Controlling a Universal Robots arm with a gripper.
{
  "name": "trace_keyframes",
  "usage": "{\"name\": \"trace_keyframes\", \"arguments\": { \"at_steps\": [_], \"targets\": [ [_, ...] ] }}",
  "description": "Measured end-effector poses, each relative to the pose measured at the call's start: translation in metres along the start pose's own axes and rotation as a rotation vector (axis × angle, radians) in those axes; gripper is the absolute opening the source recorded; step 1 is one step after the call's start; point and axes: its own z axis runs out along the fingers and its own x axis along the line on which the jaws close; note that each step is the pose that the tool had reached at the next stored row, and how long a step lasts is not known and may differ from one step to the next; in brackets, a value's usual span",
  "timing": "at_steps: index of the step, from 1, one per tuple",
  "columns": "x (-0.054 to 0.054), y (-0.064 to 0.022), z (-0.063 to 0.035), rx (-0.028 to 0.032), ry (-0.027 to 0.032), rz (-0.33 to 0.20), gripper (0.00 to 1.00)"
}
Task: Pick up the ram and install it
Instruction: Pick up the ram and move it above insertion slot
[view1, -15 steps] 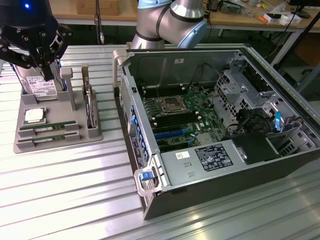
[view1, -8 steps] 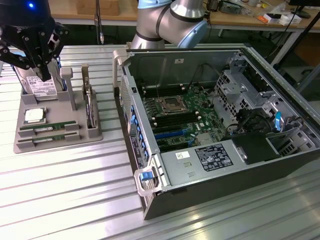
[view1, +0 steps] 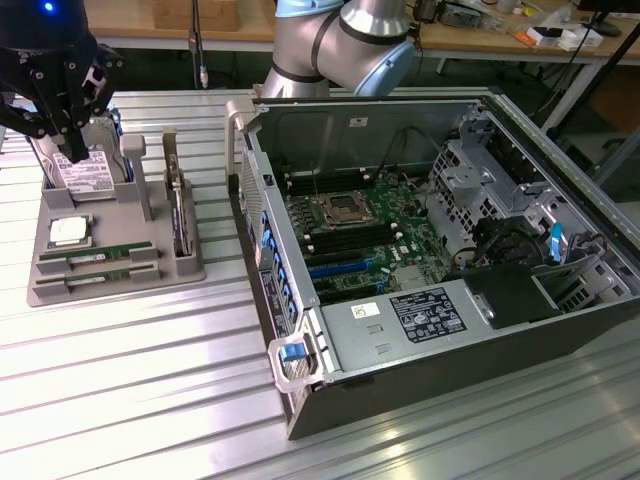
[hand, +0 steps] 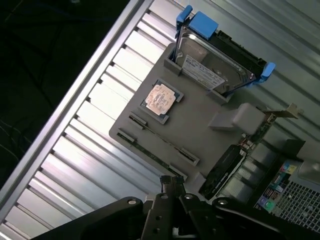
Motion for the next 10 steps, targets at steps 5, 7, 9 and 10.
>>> {"name": "trace_keyframes", "arguments": {
  "at_steps": [5, 7, 9, 10],
  "targets": [
    [0.0, -0.0001, 0.0, -0.0062, 0.0388, -0.125, 0.11],
    [0.0, 0.0, 0.0, 0.0021, 0.0509, -0.215, 0.11],
    [0.0001, 0.0, 0.0002, 0.0146, 0.0575, -0.269, 0.11],
    [0.0, 0.0, 0.0001, 0.028, 0.0512, -0.279, 0.11]
  ]
}}
